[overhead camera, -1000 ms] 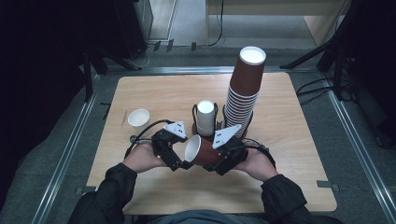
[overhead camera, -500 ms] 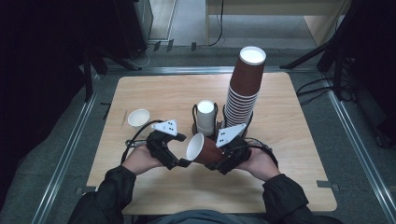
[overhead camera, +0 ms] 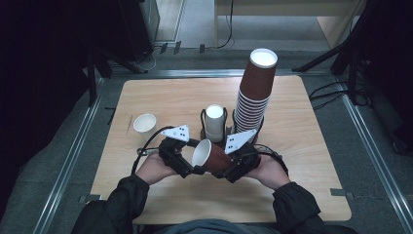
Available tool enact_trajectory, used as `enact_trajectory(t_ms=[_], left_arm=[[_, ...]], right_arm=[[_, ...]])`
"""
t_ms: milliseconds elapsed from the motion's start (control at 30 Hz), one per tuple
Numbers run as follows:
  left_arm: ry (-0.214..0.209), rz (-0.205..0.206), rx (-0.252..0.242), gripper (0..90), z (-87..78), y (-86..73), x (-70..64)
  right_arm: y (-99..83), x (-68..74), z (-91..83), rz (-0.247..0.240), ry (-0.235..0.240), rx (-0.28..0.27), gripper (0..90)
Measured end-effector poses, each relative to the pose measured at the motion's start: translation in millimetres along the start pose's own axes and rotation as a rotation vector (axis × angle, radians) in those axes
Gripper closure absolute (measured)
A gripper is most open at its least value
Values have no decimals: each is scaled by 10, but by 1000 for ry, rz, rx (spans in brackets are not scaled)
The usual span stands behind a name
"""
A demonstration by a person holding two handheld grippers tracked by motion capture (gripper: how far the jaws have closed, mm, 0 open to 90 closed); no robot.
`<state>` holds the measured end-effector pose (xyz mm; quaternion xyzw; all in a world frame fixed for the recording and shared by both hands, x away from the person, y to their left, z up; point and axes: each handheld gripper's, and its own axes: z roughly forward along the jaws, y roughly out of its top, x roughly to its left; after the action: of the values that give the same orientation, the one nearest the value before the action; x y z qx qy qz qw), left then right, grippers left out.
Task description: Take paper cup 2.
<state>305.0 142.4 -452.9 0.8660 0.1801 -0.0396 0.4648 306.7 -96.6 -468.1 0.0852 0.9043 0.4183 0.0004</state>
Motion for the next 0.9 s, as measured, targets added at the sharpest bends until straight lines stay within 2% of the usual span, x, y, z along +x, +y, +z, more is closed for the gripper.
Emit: enact_trajectory(t_ms=[67, 167, 233, 300, 500, 633, 733, 767, 833, 900], left_arm=[[-5, 7, 6, 0, 19, 16, -15], [-6, -12, 29, 0, 43, 47, -26], [5, -18, 27, 0, 35, 64, -31], [25, -23, 4, 45, 5, 80, -44], [32, -27, -19, 81, -33, 111, -63], [28, -22, -14, 96, -42, 129, -59], [19, -32, 5, 96, -46, 125, -34], [29, -32, 11, 96, -50, 124, -34], [38, -20, 20, 96, -73, 122, -28], [64, -16, 25, 96, -100, 119, -30]], right_arm=[[3, 5, 11, -1, 5, -5, 194], [10, 6, 29, -3, 11, -13, 194], [12, 9, 35, 2, 19, -14, 194], [17, 5, 32, 1, 16, -22, 194], [22, -6, 4, 13, 26, -57, 195], [22, -7, -5, 12, 22, -65, 191], [26, -12, 5, 30, 30, -53, 162], [31, -10, 14, 36, 16, -43, 148], [28, -8, 16, 43, 7, -27, 148], [11, -13, -1, 61, 9, -14, 146]])
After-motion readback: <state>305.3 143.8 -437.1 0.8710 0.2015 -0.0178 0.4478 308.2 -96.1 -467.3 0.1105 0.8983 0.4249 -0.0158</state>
